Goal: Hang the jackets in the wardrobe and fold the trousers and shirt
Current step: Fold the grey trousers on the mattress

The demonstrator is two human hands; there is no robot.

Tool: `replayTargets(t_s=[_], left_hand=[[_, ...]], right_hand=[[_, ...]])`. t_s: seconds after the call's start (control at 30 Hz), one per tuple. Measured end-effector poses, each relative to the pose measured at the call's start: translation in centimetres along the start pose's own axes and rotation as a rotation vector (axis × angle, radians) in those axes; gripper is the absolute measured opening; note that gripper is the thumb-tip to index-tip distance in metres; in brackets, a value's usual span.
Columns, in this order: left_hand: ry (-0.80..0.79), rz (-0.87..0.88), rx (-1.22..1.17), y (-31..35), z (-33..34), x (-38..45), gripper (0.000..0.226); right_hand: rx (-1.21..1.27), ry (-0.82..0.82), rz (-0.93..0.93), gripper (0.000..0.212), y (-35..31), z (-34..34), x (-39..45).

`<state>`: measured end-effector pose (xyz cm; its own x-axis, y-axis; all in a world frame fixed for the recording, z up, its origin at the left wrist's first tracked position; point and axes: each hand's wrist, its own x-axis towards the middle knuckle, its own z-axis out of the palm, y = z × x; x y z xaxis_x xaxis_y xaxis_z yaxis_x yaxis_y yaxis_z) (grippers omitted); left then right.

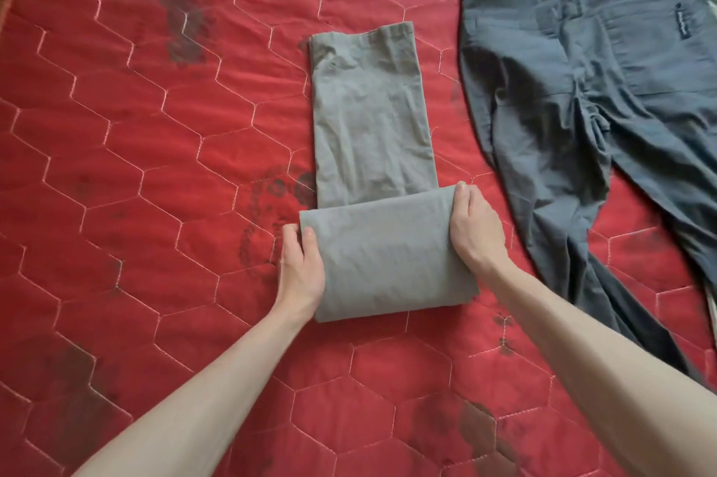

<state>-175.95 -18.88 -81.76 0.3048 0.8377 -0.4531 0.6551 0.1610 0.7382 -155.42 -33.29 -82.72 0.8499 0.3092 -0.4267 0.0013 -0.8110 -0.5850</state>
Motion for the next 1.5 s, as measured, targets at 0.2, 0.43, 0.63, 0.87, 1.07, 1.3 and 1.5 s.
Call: replayTargets(t_s=[0.2, 0.43, 0.63, 0.87, 1.07, 1.3, 1.5], left_hand=[[0.176, 0.418, 0.498, 0.0, 0.2, -1.0, 0.044], [-0.216, 0.877, 0.977, -3.0, 1.3, -1.4, 0.061], [-0.269, 0.845, 1.025, -2.2, 1.1, -1.3, 0.073], [-0.44, 0.921, 1.225, -3.0, -1.1, -3.0, 0.122], [-0.305, 0.779, 1.271, -2.3, 1.4, -5.5, 0.096], [-0.46, 0.698, 1.263, 0.4, 0.2, -5.7, 0.103], [-0.649, 0.637, 0.97, 5.1, -4.4, -4.2, 0.073]], right_hand=[[-0.295, 0.284, -0.414, 0.05, 0.8, 0.0, -3.2], [-0.476, 0.051, -0.621, 0.063, 4.9, 2.9, -7.6], [-0.576, -0.046, -0.668, 0.077, 5.3, 2.4, -6.3], [-0.65, -0.151, -0.929, 0.094, 6.7, -0.7, -6.1], [-0.821, -0.144, -0.948, 0.106, 6.6, -1.1, -8.1], [-0.758, -0.098, -0.849, 0.093, 3.6, -1.6, -9.7], [-0.485, -0.029, -0.943, 0.066, 3.5, -5.2, -10.0]])
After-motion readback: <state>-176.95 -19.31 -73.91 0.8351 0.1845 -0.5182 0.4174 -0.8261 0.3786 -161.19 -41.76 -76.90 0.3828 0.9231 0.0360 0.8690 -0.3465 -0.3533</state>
